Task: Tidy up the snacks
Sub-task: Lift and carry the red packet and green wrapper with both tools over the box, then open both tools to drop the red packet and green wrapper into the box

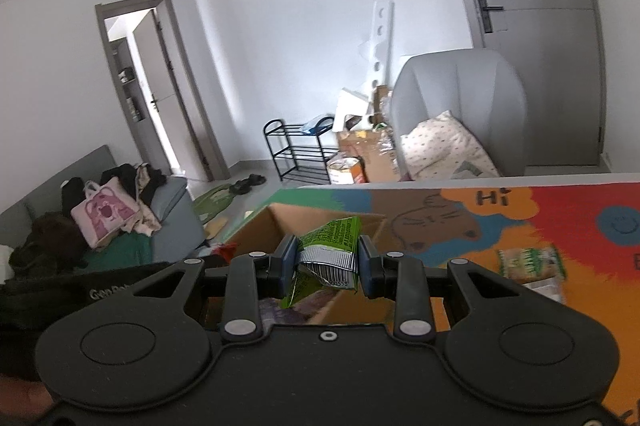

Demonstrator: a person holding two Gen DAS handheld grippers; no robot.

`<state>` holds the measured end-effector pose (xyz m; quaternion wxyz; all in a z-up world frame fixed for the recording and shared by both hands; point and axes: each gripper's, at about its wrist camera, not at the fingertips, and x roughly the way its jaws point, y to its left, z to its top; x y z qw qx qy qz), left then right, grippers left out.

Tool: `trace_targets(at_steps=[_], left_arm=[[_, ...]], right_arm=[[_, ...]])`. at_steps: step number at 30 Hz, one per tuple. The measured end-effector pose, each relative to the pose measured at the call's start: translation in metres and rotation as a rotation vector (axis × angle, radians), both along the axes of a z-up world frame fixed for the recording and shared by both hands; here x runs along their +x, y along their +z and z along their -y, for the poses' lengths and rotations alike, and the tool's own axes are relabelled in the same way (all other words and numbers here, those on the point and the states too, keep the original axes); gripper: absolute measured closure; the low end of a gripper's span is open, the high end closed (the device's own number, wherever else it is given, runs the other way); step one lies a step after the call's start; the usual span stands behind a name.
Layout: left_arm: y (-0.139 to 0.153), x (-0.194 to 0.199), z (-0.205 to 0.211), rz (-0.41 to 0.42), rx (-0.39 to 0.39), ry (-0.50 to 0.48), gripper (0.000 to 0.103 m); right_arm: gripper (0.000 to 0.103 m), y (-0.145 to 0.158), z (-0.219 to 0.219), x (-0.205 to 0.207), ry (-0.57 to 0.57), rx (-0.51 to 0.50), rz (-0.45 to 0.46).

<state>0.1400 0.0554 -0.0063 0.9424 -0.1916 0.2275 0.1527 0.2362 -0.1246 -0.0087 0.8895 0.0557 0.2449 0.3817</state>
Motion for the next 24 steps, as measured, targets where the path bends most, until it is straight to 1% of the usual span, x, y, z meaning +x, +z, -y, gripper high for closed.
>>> trace_targets(at_steps=[5,6,8,10,14,16,17,18,20,24], left_arm=[[-0.006,-0.007,-0.007,-0.018,-0.028,0.006,0.083],[-0.006,-0.009,-0.008,-0.012,-0.036,0.005,0.079],[-0.005,-0.011,-0.01,-0.008,-0.058,0.001,0.076],[-0.005,-0.015,-0.014,-0.001,-0.061,0.01,0.069],[-0.004,-0.022,-0.02,0.002,-0.061,0.047,0.062],[-0.004,-0.024,-0.024,0.001,-0.062,0.062,0.058],[-0.003,-0.025,-0.025,-0.002,-0.062,0.068,0.056],[-0.003,-0.026,-0.026,-0.006,-0.062,0.075,0.053],[-0.003,-0.026,-0.028,-0.016,-0.062,0.085,0.048],[-0.003,-0.026,-0.027,-0.017,-0.055,0.091,0.035]], right_arm=[[0.073,-0.002,-0.01,-0.007,0.03,0.0,-0.019],[0.073,-0.002,-0.012,-0.008,0.035,0.0,-0.024],[0.073,-0.003,-0.015,-0.008,0.045,-0.002,-0.033],[0.073,-0.004,-0.019,-0.011,0.055,-0.003,-0.039],[0.072,-0.003,-0.024,-0.012,0.078,-0.004,-0.057],[0.066,-0.004,-0.026,-0.014,0.094,-0.002,-0.075],[0.057,-0.003,-0.026,-0.015,0.095,0.0,-0.081],[0.053,-0.003,-0.025,-0.016,0.088,0.001,-0.077],[0.051,0.0,-0.022,-0.016,0.075,0.004,-0.069],[0.051,0.002,-0.008,-0.01,0.029,0.019,-0.077]])
